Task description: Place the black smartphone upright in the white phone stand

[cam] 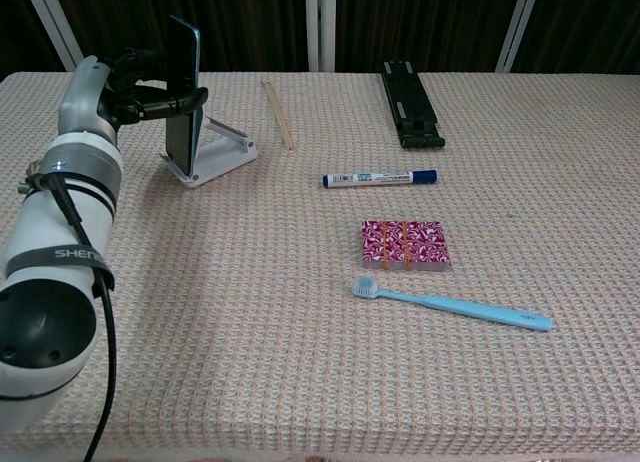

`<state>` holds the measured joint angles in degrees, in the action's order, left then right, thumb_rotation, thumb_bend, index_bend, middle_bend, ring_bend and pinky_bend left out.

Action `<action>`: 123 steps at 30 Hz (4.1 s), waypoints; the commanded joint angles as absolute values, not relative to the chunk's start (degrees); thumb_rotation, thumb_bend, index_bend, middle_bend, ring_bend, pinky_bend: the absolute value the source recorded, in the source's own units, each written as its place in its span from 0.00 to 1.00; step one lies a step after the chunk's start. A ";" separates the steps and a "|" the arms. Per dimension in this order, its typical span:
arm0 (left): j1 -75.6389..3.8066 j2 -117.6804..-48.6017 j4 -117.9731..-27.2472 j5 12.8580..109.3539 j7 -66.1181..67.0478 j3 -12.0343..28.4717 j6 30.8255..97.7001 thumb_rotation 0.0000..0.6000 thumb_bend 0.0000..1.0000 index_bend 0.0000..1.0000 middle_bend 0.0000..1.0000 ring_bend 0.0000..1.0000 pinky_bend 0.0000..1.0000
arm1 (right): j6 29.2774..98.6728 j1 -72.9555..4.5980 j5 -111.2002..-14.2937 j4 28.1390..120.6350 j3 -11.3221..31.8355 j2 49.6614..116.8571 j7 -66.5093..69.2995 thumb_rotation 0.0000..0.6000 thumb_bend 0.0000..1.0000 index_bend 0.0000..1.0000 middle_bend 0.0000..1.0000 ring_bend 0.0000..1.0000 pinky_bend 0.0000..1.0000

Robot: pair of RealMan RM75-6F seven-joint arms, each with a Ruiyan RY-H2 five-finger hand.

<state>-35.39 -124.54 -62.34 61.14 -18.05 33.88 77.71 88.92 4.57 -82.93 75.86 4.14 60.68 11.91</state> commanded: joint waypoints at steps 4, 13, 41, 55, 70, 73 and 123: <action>-35.61 -124.49 -62.00 60.97 -18.28 34.17 77.44 1.00 0.38 0.52 0.70 0.29 0.24 | 88.75 4.54 -82.96 76.08 4.06 60.66 11.70 1.00 0.20 0.00 0.00 0.00 0.00; -36.05 -124.61 -61.48 61.03 -18.61 34.31 77.38 1.00 0.38 0.52 0.70 0.29 0.24 | 88.57 4.40 -82.89 76.46 4.16 60.49 11.28 1.00 0.20 0.00 0.00 0.00 0.00; -36.94 -126.75 -52.71 65.41 -25.77 31.20 77.68 1.00 0.38 0.52 0.69 0.29 0.24 | 87.77 4.20 -82.59 76.51 4.06 60.53 10.95 1.00 0.20 0.00 0.00 0.00 0.00; -37.89 -127.45 -50.32 66.23 -27.17 31.42 77.94 1.00 0.38 0.52 0.69 0.29 0.24 | 87.54 4.26 -82.26 76.44 4.11 60.42 11.12 1.00 0.21 0.00 0.00 0.00 0.00; -38.75 -127.79 -48.22 65.75 -27.59 31.78 76.84 1.00 0.38 0.52 0.69 0.29 0.24 | 86.54 3.96 -81.77 76.82 4.13 60.22 10.71 1.00 0.21 0.00 0.00 0.00 0.00; -38.87 -127.87 -47.92 65.84 -27.84 31.74 76.83 1.00 0.38 0.52 0.69 0.29 0.24 | 86.47 3.93 -81.64 76.91 4.19 60.11 10.56 1.00 0.21 0.00 0.00 0.00 0.00; -36.25 -125.36 -49.87 70.32 -28.66 27.62 81.16 1.00 0.30 0.09 0.10 0.13 0.24 | 86.50 3.74 -81.56 76.86 4.37 60.28 10.55 1.00 0.21 0.00 0.00 0.00 0.00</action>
<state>-36.99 -126.10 -48.95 69.67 -29.12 28.18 80.22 86.51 3.73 -81.55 76.85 4.37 60.28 10.54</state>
